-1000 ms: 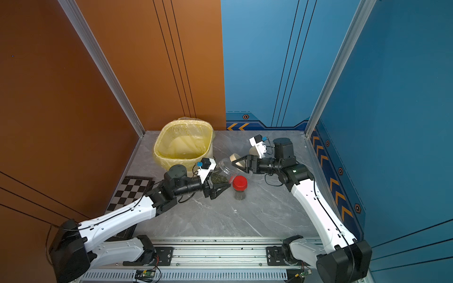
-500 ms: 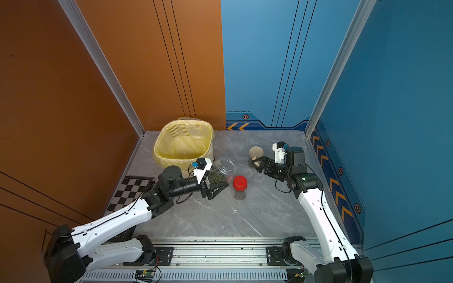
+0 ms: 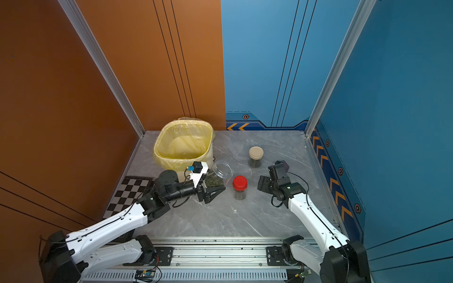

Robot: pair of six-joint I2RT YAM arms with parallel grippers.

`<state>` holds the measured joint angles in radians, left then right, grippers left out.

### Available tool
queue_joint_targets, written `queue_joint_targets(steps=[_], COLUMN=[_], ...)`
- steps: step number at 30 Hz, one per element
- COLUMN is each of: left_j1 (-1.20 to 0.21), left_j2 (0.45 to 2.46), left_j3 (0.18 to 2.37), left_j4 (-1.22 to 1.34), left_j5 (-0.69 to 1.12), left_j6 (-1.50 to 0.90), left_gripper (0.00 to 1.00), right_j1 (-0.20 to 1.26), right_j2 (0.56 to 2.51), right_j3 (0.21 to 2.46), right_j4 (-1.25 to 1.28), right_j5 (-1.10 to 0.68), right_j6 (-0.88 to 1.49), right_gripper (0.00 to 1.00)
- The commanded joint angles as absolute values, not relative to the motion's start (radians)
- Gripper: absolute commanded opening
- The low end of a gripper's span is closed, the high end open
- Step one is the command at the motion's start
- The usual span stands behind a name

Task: Empty moldy tea leaves from jars
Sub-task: Place the lid at the center of the board.

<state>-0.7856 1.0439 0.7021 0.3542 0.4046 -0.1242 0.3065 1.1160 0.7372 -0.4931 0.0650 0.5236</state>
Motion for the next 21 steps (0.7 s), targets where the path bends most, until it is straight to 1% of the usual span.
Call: queue_joint_targets(steps=[1, 14, 19, 21], left_j1=[-0.796, -0.847, -0.87, -0.88], left_j2=[1.001, 0.945, 0.934, 0.927], left_j3=[0.706, 0.661, 0.666, 0.669], left_j4=[0.445, 0.427, 0.411, 0.397], left_j5=[0.393, 0.341, 0.319, 0.307], left_j6=[-0.14, -0.135, -0.129, -0.126], left_gripper=[0.48, 0.48, 0.48, 0.48], right_j1=[0.335, 0.379, 0.383, 0.393], right_j2=[1.156, 1.371, 1.471, 1.49], right_j3=[0.704, 0.628, 0.626, 0.632], right_j4=[-0.422, -0.161, -0.1, -0.097], right_j5=[0.227, 0.303, 0.318, 0.324], right_j6=[0.532, 0.551, 0.556, 0.56], right_gripper=[0.82, 0.83, 0.85, 0.87])
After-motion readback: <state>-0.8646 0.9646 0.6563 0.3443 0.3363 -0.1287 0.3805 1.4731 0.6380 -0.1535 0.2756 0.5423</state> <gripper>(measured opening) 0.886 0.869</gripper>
